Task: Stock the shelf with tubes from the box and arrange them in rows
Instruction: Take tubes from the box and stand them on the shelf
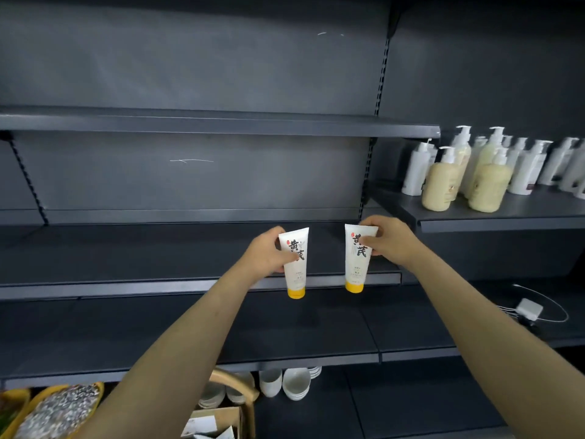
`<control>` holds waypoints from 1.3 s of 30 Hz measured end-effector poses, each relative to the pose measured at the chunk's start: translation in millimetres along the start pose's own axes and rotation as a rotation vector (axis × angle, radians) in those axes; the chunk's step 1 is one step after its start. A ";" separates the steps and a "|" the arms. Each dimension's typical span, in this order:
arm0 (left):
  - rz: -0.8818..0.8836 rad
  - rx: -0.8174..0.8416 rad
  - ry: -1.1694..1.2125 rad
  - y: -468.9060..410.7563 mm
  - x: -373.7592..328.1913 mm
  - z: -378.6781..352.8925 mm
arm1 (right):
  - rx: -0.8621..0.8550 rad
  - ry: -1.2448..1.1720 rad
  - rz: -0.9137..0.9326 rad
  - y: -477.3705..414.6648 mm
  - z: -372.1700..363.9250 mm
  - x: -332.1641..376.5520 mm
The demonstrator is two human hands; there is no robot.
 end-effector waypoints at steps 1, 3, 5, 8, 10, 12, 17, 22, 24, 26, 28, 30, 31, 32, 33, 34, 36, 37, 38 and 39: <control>0.001 0.014 -0.004 -12.7 -0.7 0.8 | 0.019 0.060 0.030 -12.1 1.3 -0.5; 0.002 0.041 0.002 -39.4 -0.7 2.9 | 0.047 0.183 0.076 -36.0 3.9 -1.5; 0.008 0.060 0.003 -63.6 0.4 3.2 | 0.079 0.269 0.096 -58.8 4.9 -5.7; -0.015 0.083 -0.040 -94.7 -2.1 -1.3 | 0.094 0.332 0.096 -89.3 6.3 -17.3; -0.028 0.084 -0.068 -112.2 -3.3 -6.3 | 0.090 0.345 0.091 -109.4 7.2 -26.1; -0.028 0.072 -0.145 -129.4 -1.6 -12.3 | 0.085 0.372 0.075 -130.0 9.9 -35.9; -0.049 0.068 -0.376 -174.8 2.5 -33.2 | 0.091 0.404 0.065 -187.0 19.5 -62.8; -0.009 0.026 -0.412 -216.7 2.6 -57.4 | 0.126 0.449 0.114 -242.2 28.2 -86.3; -0.016 -0.003 -0.411 -233.0 6.9 -63.6 | 0.117 0.428 0.104 -259.3 28.9 -93.4; -0.021 -0.047 -0.409 -246.8 13.5 -67.4 | 0.112 0.428 0.093 -273.6 27.0 -99.7; -0.015 -0.066 -0.412 -259.2 19.5 -69.8 | 0.120 0.447 0.084 -285.8 24.3 -106.2; 0.000 -0.054 -0.396 -271.7 23.6 -71.9 | 0.143 0.483 0.088 -296.5 20.7 -113.3; 0.008 -0.045 -0.383 -279.1 25.1 -72.4 | 0.147 0.490 0.088 -302.3 19.1 -116.6; 0.014 -0.035 -0.371 -288.3 26.9 -72.6 | 0.145 0.492 0.085 -308.9 17.5 -119.3; 0.018 -0.032 -0.361 -295.3 27.9 -73.0 | 0.143 0.498 0.083 -313.3 16.4 -121.3; 0.020 -0.030 -0.356 -301.3 28.8 -73.8 | 0.141 0.512 0.084 -316.5 15.3 -123.4; 0.010 -0.018 -0.347 -316.3 32.8 -75.3 | 0.127 0.528 0.066 -325.9 11.8 -131.0; -0.010 -0.007 -0.343 -323.7 34.4 -75.9 | 0.114 0.527 0.051 -330.1 10.3 -135.0; -0.038 0.000 -0.340 -330.9 36.0 -76.3 | 0.102 0.528 0.037 -334.1 9.3 -139.1; -0.068 0.003 -0.337 -338.0 37.5 -76.4 | 0.092 0.534 0.024 -338.3 8.7 -142.8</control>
Point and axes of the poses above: each hand's wrist, its own y-axis away from the middle knuckle, its own z-axis out of the back of the hand, x = y × z, the point moved 1 cm from there along -y, towards the middle knuckle, and after that the axes turned 1 degree about y, right-handed, at the moved point
